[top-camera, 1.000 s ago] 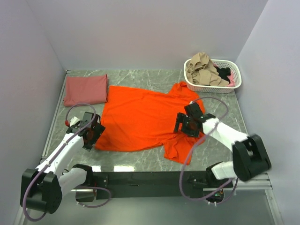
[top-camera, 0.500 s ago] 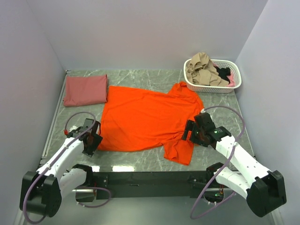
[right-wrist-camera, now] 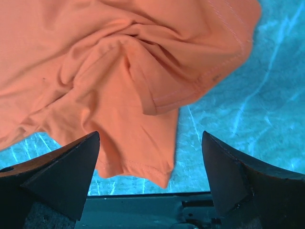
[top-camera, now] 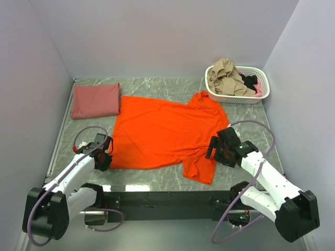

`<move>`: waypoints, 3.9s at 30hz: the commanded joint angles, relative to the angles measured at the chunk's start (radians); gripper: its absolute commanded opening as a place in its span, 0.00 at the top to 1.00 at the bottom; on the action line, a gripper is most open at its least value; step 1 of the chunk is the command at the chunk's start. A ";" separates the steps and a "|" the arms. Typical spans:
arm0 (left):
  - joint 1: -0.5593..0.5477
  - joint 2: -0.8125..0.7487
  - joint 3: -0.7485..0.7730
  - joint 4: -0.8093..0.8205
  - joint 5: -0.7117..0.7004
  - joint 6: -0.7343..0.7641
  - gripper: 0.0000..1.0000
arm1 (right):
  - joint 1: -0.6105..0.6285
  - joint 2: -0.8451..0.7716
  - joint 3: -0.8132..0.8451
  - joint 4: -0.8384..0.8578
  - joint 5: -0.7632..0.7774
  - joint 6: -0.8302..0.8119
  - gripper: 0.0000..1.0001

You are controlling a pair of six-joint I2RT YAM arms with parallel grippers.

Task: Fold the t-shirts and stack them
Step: Flatten the tshirt out

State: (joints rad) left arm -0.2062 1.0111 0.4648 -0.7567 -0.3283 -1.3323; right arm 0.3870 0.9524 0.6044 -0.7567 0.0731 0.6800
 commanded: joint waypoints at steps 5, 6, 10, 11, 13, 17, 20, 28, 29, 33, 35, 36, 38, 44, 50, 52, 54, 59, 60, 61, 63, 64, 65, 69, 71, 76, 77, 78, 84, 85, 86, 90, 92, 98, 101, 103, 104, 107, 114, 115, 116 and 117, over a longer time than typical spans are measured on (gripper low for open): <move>0.004 0.004 -0.032 0.066 0.018 0.016 0.99 | -0.008 -0.029 0.069 -0.153 0.047 0.061 0.06; 0.004 0.000 -0.032 0.079 0.018 0.033 0.99 | -0.008 -0.032 0.067 -0.173 0.050 0.067 0.06; 0.004 -0.031 -0.034 0.111 0.011 0.084 0.99 | -0.007 -0.053 0.048 -0.254 0.019 0.113 0.07; 0.002 -0.054 -0.037 0.115 0.009 0.088 0.99 | -0.007 -0.073 0.034 -0.253 -0.024 0.124 0.07; 0.002 -0.083 -0.054 0.126 0.017 0.100 1.00 | 0.001 -0.092 -0.017 -0.234 -0.070 0.145 0.07; 0.004 -0.160 -0.080 0.151 0.035 0.113 0.99 | 0.099 -0.092 -0.061 -0.208 -0.125 0.225 0.09; 0.004 -0.184 -0.083 0.148 0.038 0.113 0.99 | 0.197 -0.051 -0.083 -0.187 -0.116 0.297 0.11; 0.004 -0.171 -0.083 0.151 0.037 0.119 0.99 | 0.205 0.028 -0.127 -0.093 -0.084 0.300 0.35; 0.004 -0.164 -0.083 0.152 0.037 0.119 0.99 | 0.205 0.031 -0.136 -0.084 -0.090 0.303 0.37; 0.004 -0.160 -0.086 0.157 0.038 0.117 1.00 | 0.205 0.026 -0.163 -0.053 -0.110 0.308 0.49; 0.004 -0.160 -0.086 0.155 0.038 0.116 0.99 | 0.207 0.031 -0.170 -0.046 -0.119 0.309 0.50; 0.002 -0.161 -0.086 0.155 0.038 0.116 0.99 | 0.207 0.032 -0.173 -0.041 -0.128 0.309 0.52; 0.002 -0.164 -0.087 0.155 0.038 0.113 0.99 | 0.208 0.042 -0.192 -0.009 -0.151 0.303 0.53; 0.002 -0.181 -0.091 0.155 0.041 0.116 0.99 | 0.207 0.097 -0.204 0.014 -0.133 0.309 0.67; 0.004 -0.197 -0.091 0.152 0.043 0.117 0.99 | 0.205 0.071 -0.183 -0.026 -0.088 0.314 0.95; 0.004 -0.203 -0.089 0.148 0.043 0.120 0.99 | 0.208 0.042 -0.166 -0.038 -0.076 0.313 1.00; 0.004 -0.212 -0.068 0.135 0.043 0.139 0.99 | 0.207 -0.002 -0.119 -0.052 -0.052 0.296 1.00; -0.005 -0.293 0.039 0.122 0.087 0.188 1.00 | 0.207 -0.144 0.093 -0.131 0.072 0.242 1.00; -0.006 -0.305 0.063 0.119 0.092 0.194 1.00 | 0.207 -0.156 0.128 -0.145 0.105 0.237 1.00; -0.007 -0.331 0.090 0.109 0.086 0.199 1.00 | 0.207 -0.170 0.161 -0.159 0.131 0.231 1.00; -0.009 -0.357 0.187 0.066 0.052 0.205 0.99 | 0.205 -0.197 0.260 -0.184 0.201 0.210 1.00; -0.009 -0.380 0.221 0.053 0.040 0.209 1.00 | 0.205 -0.205 0.291 -0.185 0.220 0.204 1.00; -0.009 -0.391 0.285 0.043 0.029 0.219 1.00 | 0.207 -0.211 0.322 -0.190 0.243 0.188 1.00; -0.009 -0.430 0.434 0.046 0.024 0.243 0.99 | 0.205 -0.244 0.522 -0.220 0.393 0.179 1.00; -0.009 -0.433 0.529 0.053 0.032 0.255 0.99 | 0.205 -0.282 0.581 -0.191 0.421 0.156 1.00; -0.009 -0.405 0.742 0.062 0.028 0.283 0.99 | 0.207 -0.307 0.848 -0.168 0.491 0.072 1.00; -0.009 -0.401 0.809 0.063 0.026 0.292 1.00 | 0.207 -0.302 0.891 -0.174 0.491 0.060 1.00; -0.007 -0.398 0.845 0.065 0.029 0.297 0.99 | 0.207 -0.290 0.976 -0.179 0.490 0.046 1.00; -0.007 -0.361 1.116 0.097 0.098 0.344 1.00 | 0.205 -0.199 1.311 -0.216 0.335 -0.066 1.00; -0.009 -0.349 1.149 0.097 0.107 0.350 0.99 | 0.205 -0.187 1.351 -0.230 0.306 -0.095 1.00; -0.007 -0.342 1.211 0.092 0.113 0.361 0.99 | 0.205 -0.181 1.385 -0.227 0.266 -0.114 1.00; -0.009 -0.315 1.342 0.066 0.136 0.386 0.99 | 0.207 -0.156 1.549 -0.224 0.122 -0.166 1.00; -0.007 -0.305 1.406 0.047 0.137 0.400 1.00 | 0.205 -0.158 1.578 -0.216 0.108 -0.197 1.00; -0.007 -0.330 1.373 0.065 0.075 0.409 0.99 | 0.205 -0.185 1.505 -0.178 0.192 -0.206 1.00; -0.007 -0.307 1.277 0.086 0.049 0.418 1.00 | 0.205 -0.167 1.413 -0.155 0.353 -0.206 1.00; -0.007 -0.278 1.209 0.118 -0.003 0.415 0.99 | 0.207 -0.136 1.321 -0.107 0.448 -0.217 1.00; -0.007 -0.267 1.128 0.134 -0.024 0.413 0.99 | 0.205 -0.123 1.284 -0.083 0.549 -0.223 1.00; -0.007 -0.224 0.950 0.224 -0.116 0.403 0.99 | 0.194 -0.037 1.076 0.011 0.722 -0.227 1.00; -0.001 0.082 0.651 0.503 -0.247 0.436 0.99 | -0.065 0.176 0.756 0.285 0.400 -0.174 1.00; 0.001 0.130 0.626 0.534 -0.264 0.439 0.99 | -0.107 0.210 0.736 0.318 0.358 -0.174 1.00; 0.005 0.182 0.624 0.577 -0.270 0.441 0.99 | -0.125 0.285 0.712 0.347 0.308 -0.174 1.00; 0.008 0.287 0.624 0.594 -0.278 0.433 1.00 | -0.143 0.331 0.710 0.387 0.227 -0.178 1.00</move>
State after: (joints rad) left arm -0.2119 1.1793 1.0969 -0.3393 -0.5179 -0.9237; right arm 0.3023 1.2175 1.3308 -0.5602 0.4622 0.4923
